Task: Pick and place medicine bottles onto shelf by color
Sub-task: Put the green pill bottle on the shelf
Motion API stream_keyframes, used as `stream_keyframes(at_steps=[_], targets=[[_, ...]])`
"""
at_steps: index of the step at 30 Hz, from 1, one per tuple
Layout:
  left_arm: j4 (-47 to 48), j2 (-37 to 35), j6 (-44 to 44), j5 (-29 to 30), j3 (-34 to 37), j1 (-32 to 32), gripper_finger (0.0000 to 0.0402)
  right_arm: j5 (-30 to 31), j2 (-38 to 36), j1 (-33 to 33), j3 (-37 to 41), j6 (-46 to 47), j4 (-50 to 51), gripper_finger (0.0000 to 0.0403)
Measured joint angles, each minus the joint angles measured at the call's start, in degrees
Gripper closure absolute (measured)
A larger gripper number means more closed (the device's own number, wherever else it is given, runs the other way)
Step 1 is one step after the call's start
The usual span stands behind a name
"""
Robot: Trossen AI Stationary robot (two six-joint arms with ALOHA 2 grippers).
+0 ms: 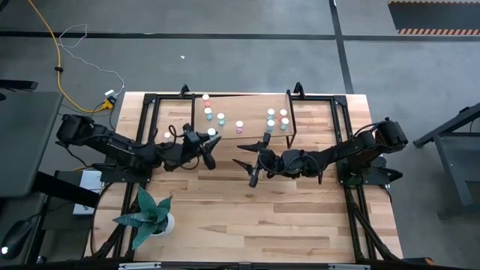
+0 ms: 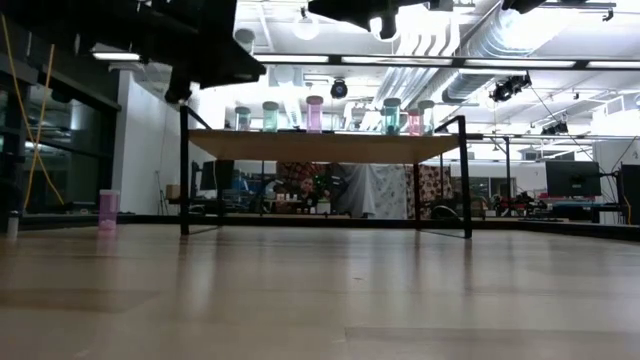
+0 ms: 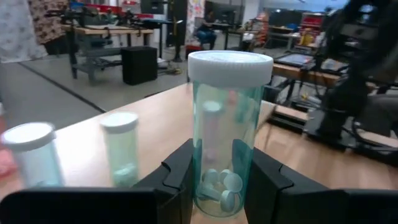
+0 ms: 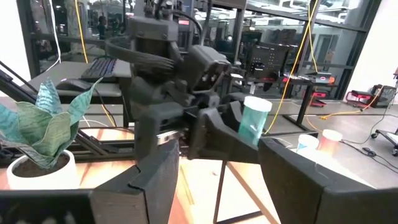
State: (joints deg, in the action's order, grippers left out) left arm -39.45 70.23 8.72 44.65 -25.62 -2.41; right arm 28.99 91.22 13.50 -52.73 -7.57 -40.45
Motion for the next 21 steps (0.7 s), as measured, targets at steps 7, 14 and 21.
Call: stream_keyframes(at_steps=[7, 14, 21], targets=[[3.73, 3.65, -0.96, 0.82, -5.36, -3.92, 0.0312, 0.02, 0.0, 0.0, 0.0, 0.0, -0.06, 0.0191], [3.7, 14.33, -1.16, 0.85, -11.02, -5.59, 0.0312, 1.05, 0.0, 0.0, 0.0, -0.22, -0.31, 0.0191], [2.48, 16.75, 3.01, 11.77, -11.46, -4.04, 0.0312, 2.51, 0.0, -0.02, -0.02, -0.22, -0.45, 0.0191]])
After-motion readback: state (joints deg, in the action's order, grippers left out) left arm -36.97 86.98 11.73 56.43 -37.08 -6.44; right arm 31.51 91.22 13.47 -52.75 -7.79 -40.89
